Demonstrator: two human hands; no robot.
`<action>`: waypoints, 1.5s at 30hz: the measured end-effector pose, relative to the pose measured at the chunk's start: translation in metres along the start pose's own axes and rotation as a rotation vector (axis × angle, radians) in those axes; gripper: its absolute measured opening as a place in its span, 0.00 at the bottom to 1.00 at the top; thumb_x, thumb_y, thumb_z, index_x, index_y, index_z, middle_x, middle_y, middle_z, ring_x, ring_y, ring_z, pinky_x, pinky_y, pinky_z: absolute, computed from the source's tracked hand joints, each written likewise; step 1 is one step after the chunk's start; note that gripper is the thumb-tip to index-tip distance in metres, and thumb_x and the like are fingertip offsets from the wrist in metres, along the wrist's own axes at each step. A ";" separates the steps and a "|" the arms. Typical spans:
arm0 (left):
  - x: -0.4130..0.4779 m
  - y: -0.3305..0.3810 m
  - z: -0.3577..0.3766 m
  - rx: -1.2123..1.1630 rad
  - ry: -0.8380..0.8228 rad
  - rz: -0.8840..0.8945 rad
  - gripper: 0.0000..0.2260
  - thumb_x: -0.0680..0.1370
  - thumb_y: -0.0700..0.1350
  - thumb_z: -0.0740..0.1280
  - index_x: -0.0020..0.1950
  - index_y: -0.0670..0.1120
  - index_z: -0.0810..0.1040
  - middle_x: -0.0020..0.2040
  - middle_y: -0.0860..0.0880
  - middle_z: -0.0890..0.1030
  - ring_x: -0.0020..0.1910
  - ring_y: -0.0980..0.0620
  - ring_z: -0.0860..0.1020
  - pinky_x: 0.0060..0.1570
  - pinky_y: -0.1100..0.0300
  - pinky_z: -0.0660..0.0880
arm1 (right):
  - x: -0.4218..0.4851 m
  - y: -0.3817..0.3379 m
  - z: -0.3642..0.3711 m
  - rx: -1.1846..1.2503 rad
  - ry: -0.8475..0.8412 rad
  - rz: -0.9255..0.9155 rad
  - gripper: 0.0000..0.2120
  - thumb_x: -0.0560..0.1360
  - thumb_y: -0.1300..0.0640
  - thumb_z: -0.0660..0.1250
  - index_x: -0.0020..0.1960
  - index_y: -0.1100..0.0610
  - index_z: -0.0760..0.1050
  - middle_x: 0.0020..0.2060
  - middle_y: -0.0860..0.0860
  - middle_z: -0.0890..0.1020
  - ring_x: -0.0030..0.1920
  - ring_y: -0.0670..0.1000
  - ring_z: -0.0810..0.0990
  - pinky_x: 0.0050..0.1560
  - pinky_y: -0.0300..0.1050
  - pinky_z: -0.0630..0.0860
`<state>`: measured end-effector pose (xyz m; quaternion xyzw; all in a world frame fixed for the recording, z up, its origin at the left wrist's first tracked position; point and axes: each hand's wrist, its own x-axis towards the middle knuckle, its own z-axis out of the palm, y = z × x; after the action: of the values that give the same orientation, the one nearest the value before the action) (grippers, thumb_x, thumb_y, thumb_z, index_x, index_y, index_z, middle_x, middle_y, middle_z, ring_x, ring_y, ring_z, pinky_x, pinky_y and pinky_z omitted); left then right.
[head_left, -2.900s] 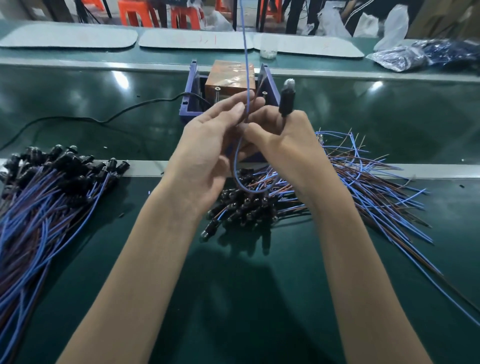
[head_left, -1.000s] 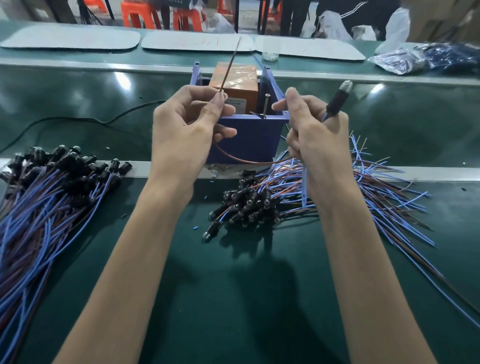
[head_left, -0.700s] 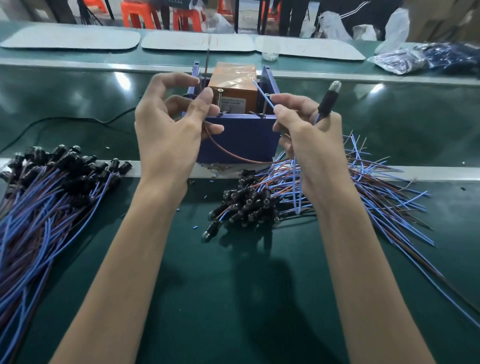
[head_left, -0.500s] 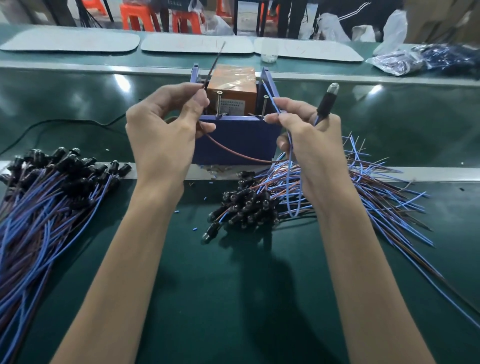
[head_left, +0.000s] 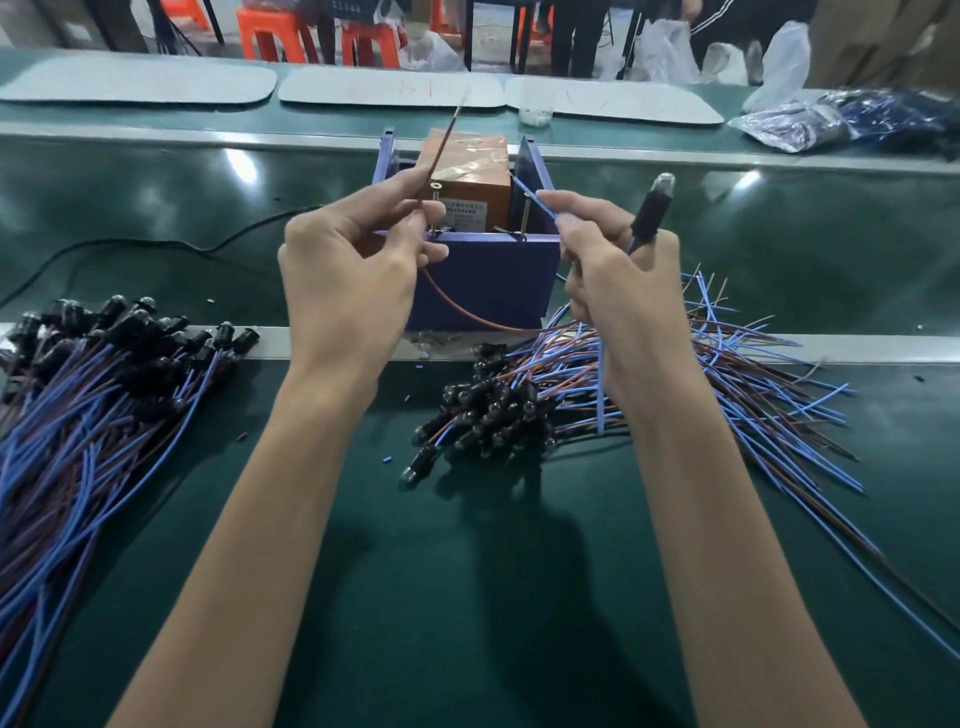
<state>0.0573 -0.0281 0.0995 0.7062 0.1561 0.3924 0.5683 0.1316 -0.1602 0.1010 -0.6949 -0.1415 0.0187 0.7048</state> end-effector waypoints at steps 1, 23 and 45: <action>0.001 -0.001 -0.001 -0.002 0.011 0.004 0.13 0.78 0.35 0.65 0.58 0.49 0.81 0.43 0.54 0.84 0.36 0.58 0.83 0.43 0.66 0.77 | 0.000 0.000 0.000 -0.005 0.000 -0.012 0.10 0.78 0.61 0.63 0.48 0.53 0.83 0.22 0.40 0.70 0.24 0.40 0.66 0.33 0.34 0.61; 0.015 -0.019 -0.021 0.056 0.163 -0.107 0.09 0.76 0.38 0.66 0.44 0.52 0.81 0.42 0.54 0.82 0.34 0.55 0.84 0.44 0.61 0.79 | 0.008 0.008 0.009 0.511 0.161 0.263 0.14 0.78 0.71 0.50 0.50 0.58 0.72 0.29 0.50 0.64 0.22 0.42 0.63 0.21 0.33 0.59; 0.012 -0.035 -0.011 0.115 -0.030 -0.290 0.08 0.77 0.36 0.66 0.51 0.46 0.81 0.41 0.51 0.83 0.32 0.57 0.83 0.42 0.65 0.78 | 0.012 0.025 0.005 0.329 0.050 0.254 0.15 0.79 0.70 0.56 0.63 0.64 0.74 0.39 0.53 0.82 0.24 0.41 0.67 0.25 0.30 0.63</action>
<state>0.0649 -0.0020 0.0721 0.7133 0.2700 0.2863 0.5799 0.1463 -0.1519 0.0783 -0.5828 -0.0301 0.1129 0.8042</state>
